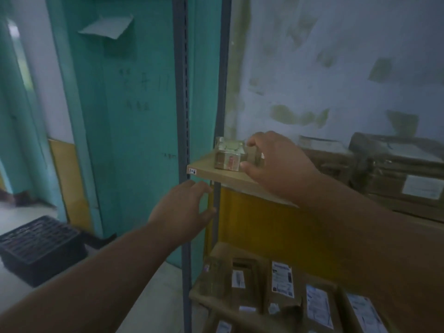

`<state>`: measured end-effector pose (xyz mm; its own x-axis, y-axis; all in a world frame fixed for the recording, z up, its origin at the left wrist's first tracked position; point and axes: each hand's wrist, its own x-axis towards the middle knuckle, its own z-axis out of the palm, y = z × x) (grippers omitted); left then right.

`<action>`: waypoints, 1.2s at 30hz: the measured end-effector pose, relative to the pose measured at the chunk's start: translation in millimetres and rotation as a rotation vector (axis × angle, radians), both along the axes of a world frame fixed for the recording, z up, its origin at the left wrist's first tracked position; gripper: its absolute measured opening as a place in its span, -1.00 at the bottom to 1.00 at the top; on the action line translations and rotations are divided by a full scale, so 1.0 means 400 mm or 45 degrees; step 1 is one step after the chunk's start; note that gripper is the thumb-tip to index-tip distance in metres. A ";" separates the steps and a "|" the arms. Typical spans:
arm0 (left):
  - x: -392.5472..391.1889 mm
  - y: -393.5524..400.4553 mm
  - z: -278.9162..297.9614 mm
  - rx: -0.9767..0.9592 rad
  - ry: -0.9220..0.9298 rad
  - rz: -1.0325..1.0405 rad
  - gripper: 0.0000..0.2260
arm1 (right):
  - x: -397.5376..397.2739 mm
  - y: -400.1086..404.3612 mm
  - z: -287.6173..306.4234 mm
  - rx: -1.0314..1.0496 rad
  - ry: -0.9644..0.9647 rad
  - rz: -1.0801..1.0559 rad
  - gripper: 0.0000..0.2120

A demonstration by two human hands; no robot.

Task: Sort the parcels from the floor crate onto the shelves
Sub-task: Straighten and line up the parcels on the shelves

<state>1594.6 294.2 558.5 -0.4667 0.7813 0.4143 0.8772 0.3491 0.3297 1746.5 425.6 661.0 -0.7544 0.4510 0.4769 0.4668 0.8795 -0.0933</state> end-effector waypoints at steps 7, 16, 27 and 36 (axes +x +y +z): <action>-0.202 0.155 0.170 0.012 0.170 -0.247 -0.61 | -0.150 0.122 -0.006 -0.109 0.053 -0.210 -0.68; -0.322 0.318 0.199 -0.136 0.506 -0.568 -0.75 | -0.241 0.138 -0.067 -0.234 0.131 -0.410 -0.83; -0.354 0.325 0.162 0.012 0.637 -0.519 -0.94 | -0.326 0.267 0.095 -0.301 -0.255 -0.342 -0.63; -0.362 0.302 0.129 0.157 0.549 -0.423 -0.91 | -0.383 0.363 0.109 -0.289 -0.713 -0.095 -0.63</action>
<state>1449.7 415.1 610.3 0.0282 0.7913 0.6107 0.9980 0.0124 -0.0622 1593.3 570.8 704.8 -0.8254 0.5560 -0.0975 0.5584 0.8296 0.0030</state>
